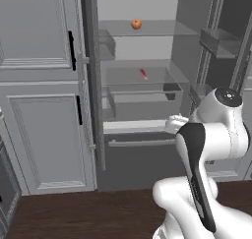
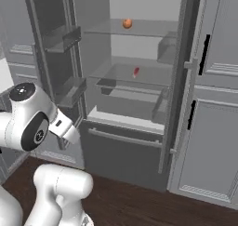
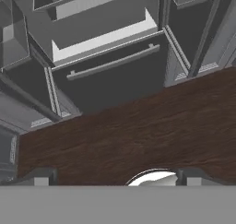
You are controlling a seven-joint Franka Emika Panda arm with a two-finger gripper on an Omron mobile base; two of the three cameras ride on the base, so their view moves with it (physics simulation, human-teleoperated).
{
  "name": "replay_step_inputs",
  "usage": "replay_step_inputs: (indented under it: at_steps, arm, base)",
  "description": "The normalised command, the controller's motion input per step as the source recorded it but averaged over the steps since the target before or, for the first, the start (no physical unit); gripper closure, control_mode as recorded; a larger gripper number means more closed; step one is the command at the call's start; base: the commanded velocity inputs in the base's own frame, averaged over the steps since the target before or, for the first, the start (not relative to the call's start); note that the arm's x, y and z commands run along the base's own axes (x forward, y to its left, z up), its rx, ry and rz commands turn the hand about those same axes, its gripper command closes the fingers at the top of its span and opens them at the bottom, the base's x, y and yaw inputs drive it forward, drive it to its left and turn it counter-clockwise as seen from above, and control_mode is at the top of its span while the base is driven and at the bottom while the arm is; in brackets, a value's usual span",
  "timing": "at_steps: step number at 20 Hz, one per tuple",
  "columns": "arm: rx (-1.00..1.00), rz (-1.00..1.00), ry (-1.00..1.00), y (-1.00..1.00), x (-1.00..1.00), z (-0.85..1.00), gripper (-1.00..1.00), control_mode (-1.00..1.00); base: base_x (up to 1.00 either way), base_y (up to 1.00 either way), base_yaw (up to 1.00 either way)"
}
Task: Place one onion and one steak in each tupperware on the nearby counter, to pack two identical lunches.
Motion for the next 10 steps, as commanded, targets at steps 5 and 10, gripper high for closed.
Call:
replay_step_inputs:
  at_steps: [5, 10]
  arm:
    - [0.0, 0.0, 0.0, 0.0, 0.0, 0.0, -1.0, 1.0]
    - [0.0, 0.0, 0.0, 0.0, 0.0, 0.0, -1.0, 1.0]
  base:
    - [1.0, 0.04, -0.17]
    - [1.0, -0.14, -0.18]
